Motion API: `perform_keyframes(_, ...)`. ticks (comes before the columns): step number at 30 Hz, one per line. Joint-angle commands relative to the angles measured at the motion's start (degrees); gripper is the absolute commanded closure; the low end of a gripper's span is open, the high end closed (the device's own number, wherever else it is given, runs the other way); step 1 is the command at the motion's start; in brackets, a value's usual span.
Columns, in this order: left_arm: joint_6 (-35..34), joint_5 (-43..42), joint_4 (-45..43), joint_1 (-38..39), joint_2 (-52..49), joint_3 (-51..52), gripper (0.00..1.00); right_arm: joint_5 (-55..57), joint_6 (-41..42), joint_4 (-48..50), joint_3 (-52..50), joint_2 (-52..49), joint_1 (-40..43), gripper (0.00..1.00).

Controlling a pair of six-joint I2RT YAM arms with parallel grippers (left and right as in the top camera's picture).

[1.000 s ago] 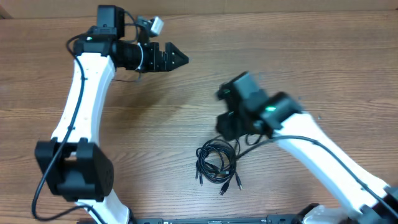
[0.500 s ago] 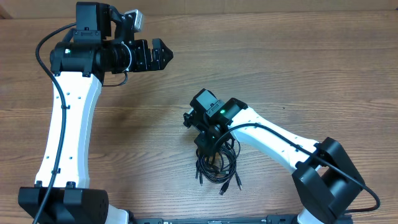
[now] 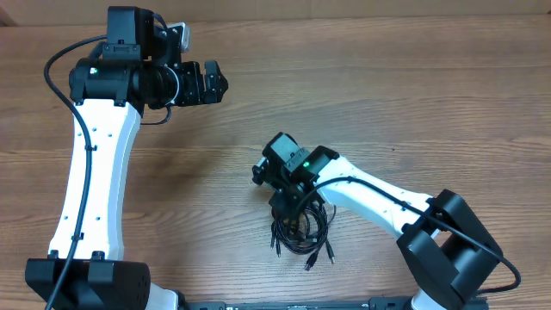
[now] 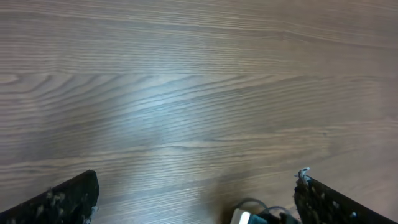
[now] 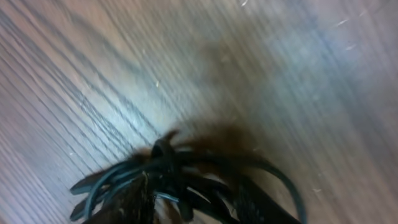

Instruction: Untangle cables

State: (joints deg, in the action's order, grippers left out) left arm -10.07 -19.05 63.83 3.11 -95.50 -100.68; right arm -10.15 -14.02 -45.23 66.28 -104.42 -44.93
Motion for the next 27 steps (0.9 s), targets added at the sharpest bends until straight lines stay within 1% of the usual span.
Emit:
perform_keyframes(1, -3.72, 6.56, 0.31, -0.83, 0.37, -1.16, 0.00, -1.11, 2.03, 1.20, -3.80, -0.24, -2.34, 0.57)
perform_keyframes(3, -3.74, 6.56, 0.33, -1.36, 0.37, -1.16, 0.00, -1.09, 2.05, 1.57, -4.48, -0.24, -3.30, 0.57)
perform_keyframes(4, -3.72, 6.58, 0.61, -1.79, 0.37, -1.16, 0.00, -1.09, 2.36, 2.75, -5.27, -0.24, -4.31, 0.60)
perform_keyframes(5, -3.72, 6.56, 0.90, -2.03, 0.37, -1.16, 0.00, -1.09, 2.51, 3.85, -5.88, -0.24, -4.90, 0.82)
perform_keyframes(6, -3.69, 6.58, 1.22, -2.14, 0.37, -1.16, 0.00, -0.83, 3.85, 5.62, -6.64, -0.24, -5.35, 0.96)
perform_keyframes(10, -3.61, 7.63, 2.29, -2.47, 0.37, -1.16, 0.00, 1.42, 6.91, 8.20, -6.47, -0.07, -5.55, 0.96)
perform_keyframes(13, -3.21, 8.26, 2.45, -2.51, 0.37, -1.16, 0.00, 3.61, 9.81, 6.97, -2.95, 0.76, -4.81, 0.96)
perform_keyframes(15, -3.26, 10.58, 2.62, -2.54, 0.37, -1.16, 0.00, 7.15, 12.87, 2.12, 5.01, 3.45, -3.82, 0.96)
perform_keyframes(17, -3.28, 12.09, 2.91, -2.89, 0.37, -1.16, 0.00, 9.73, 14.10, -1.62, 11.32, 5.55, -3.54, 0.96)
perform_keyframes(20, -3.26, 12.20, 3.26, -4.24, 0.37, -1.16, 0.00, 12.72, 14.71, -7.74, 22.64, 8.41, -3.08, 0.96)
perform_keyframes(24, -3.21, 12.20, 3.82, -6.25, 0.37, -1.16, 0.00, 15.54, 18.38, -14.14, 37.16, 11.37, -0.61, 0.96)
perform_keyframes(27, -1.49, 12.20, 4.42, -7.69, 0.37, -1.16, 0.00, 17.09, 18.88, -16.28, 44.78, 13.22, 1.51, 0.96)
